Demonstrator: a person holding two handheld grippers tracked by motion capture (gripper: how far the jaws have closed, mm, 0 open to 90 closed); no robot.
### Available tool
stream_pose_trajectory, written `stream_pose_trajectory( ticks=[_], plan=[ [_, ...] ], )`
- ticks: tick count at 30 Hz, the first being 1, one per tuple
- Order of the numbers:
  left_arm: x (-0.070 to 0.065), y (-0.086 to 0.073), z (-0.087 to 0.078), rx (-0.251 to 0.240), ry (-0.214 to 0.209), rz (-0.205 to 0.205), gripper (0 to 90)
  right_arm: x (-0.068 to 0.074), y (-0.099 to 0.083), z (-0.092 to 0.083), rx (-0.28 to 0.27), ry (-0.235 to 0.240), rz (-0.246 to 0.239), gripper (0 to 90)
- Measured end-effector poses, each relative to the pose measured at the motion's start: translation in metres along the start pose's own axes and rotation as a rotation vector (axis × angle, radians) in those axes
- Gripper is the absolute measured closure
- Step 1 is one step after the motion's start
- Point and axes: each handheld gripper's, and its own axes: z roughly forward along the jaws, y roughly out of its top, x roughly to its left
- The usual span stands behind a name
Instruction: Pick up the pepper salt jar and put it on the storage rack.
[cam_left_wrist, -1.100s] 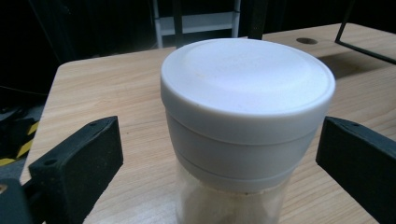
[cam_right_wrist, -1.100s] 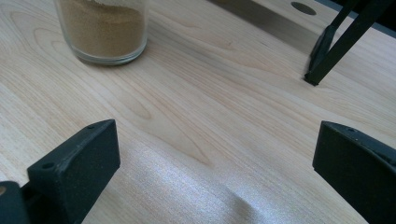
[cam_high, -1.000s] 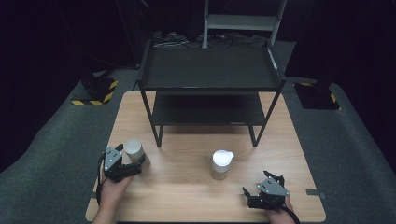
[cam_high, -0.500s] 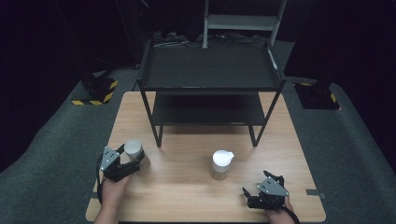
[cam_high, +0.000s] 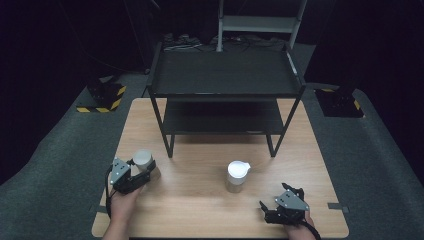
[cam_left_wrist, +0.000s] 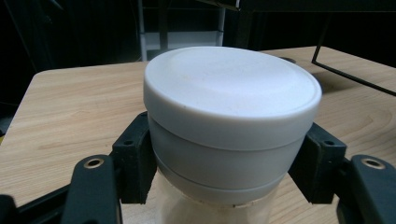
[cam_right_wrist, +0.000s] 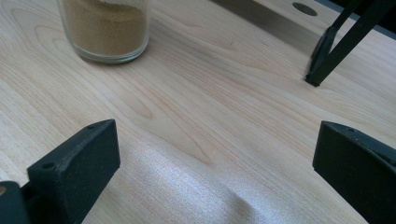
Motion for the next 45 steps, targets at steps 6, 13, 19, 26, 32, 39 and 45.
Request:
stream_pose_trajectory(
  ticks=[6,13,19,26,32,39,45],
  plan=[
    [0.0,0.003,-0.001,0.009,0.001,-0.001,34.0,0.0,0.0,0.0,0.001,0.0,-0.002,0.0],
    [-0.001,0.009,-0.006,-0.002,-0.009,0.014,34.1,0.0,0.0,0.0,0.001,0.001,-0.002,0.0],
    [-0.004,0.021,-0.011,-0.013,-0.026,0.034,34.1,0.0,0.0,0.0,0.002,0.0,-0.002,0.0],
    [-0.013,0.035,-0.016,-0.038,-0.047,0.052,34.0,0.0,0.0,0.0,0.001,0.0,-0.003,0.0],
    [-0.021,0.049,-0.02,-0.064,-0.079,0.081,33.8,0.0,0.0,0.0,0.002,0.003,0.0,0.0],
    [-0.03,0.065,-0.021,-0.075,-0.133,0.088,33.9,-0.001,0.0,0.0,0.001,0.004,0.002,0.0],
    [-0.04,0.076,-0.02,-0.099,-0.157,0.097,33.9,-0.001,0.0,0.0,0.0,0.004,-0.001,0.0]
  ],
)
